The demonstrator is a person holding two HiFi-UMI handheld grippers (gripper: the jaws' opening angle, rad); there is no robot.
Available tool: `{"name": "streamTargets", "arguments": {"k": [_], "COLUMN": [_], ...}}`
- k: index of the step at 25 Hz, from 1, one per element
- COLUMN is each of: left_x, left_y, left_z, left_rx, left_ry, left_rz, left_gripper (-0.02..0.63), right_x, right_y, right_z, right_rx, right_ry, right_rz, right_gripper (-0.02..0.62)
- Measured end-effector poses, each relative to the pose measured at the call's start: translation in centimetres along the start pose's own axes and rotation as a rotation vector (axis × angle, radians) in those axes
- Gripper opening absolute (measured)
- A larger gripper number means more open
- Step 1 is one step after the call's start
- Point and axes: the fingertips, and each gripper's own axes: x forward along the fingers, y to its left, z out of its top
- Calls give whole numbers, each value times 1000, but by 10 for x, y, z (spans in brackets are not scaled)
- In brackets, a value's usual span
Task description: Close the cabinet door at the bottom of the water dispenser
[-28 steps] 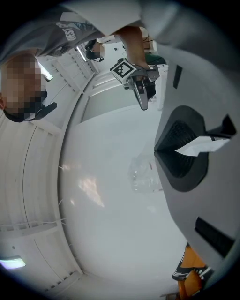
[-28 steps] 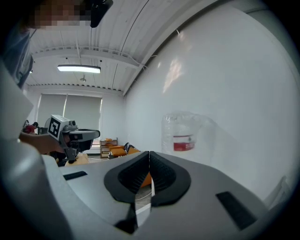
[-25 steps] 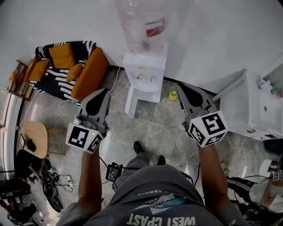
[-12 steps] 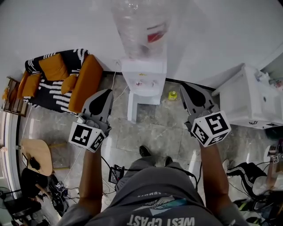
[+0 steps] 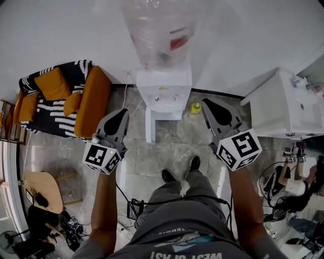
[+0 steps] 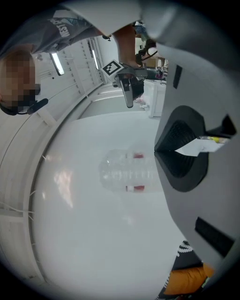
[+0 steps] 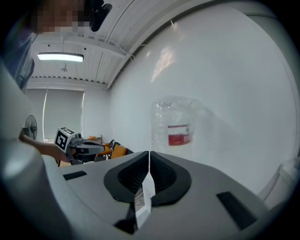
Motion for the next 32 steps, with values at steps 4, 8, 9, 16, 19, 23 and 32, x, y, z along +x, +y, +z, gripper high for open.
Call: {"name": "streamTargets", "arguments": {"k": [4, 8, 9, 16, 19, 23, 32], "left_x": [15, 24, 26, 43, 44, 46, 36], "left_y": [6, 14, 16, 20, 16, 12, 8], "left_z": [-36, -83, -98, -231, -287, -359, -481], "left_rx": [-3, -6, -16, -47, -66, -106, -239], "left_ry": [45, 88, 97, 203, 251, 328, 468], "left_rz": [-1, 28, 38, 37, 42, 38, 64], "left_gripper": [15, 15, 15, 15, 15, 17, 87], "right_x": [14, 35, 41, 81, 93, 108, 119], "right_y": [-11, -22, -25, -49, -54, -53, -45], "right_z": [-18, -51, -62, -144, -185, -241, -342], "right_rx": [15, 40, 46, 71, 81, 117, 188], "right_ry": [16, 58, 70, 118, 158, 221, 352], "right_rz": [7, 24, 31, 20, 22, 46, 82], "right_gripper": [34, 74, 74, 57, 60, 105, 197]}}
